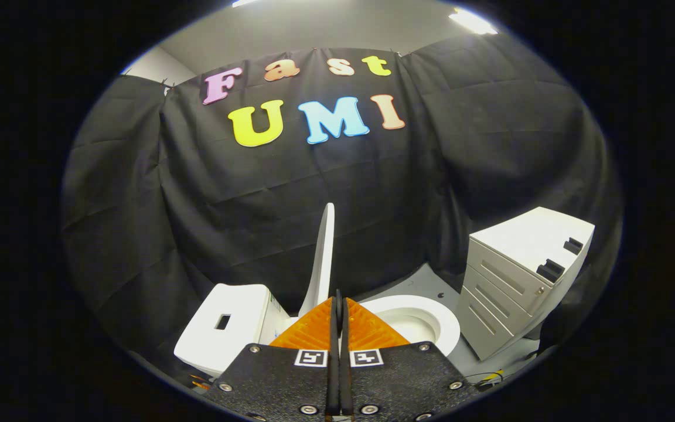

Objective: Open the toilet lid.

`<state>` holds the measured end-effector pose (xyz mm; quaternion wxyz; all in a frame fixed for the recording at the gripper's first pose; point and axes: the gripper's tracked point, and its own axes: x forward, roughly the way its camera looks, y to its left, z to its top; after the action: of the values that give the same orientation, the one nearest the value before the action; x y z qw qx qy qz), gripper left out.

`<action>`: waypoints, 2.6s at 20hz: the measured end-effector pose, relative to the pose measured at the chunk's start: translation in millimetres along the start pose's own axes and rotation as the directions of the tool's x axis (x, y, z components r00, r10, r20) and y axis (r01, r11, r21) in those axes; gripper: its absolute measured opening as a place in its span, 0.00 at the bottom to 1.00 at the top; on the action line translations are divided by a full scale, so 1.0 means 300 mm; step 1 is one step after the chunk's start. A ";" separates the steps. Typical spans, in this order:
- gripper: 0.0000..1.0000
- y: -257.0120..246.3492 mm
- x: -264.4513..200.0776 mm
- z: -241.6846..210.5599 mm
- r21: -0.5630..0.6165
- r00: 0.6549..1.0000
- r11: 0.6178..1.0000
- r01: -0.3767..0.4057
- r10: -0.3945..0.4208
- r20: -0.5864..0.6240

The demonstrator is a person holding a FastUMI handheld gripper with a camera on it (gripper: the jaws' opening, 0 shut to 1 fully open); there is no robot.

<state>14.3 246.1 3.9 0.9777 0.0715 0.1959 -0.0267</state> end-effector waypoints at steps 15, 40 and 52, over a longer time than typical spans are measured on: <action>0.00 0.346 -0.041 0.018 -0.149 0.989 0.984 -0.093 0.109 0.103; 0.00 0.748 -0.058 -0.106 -0.256 0.955 0.929 -0.269 0.292 0.058; 0.03 0.765 -0.059 -0.103 -0.306 0.940 0.902 -0.303 0.336 0.059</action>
<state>4.6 477.9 12.3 0.9777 -0.0442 0.1288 0.1596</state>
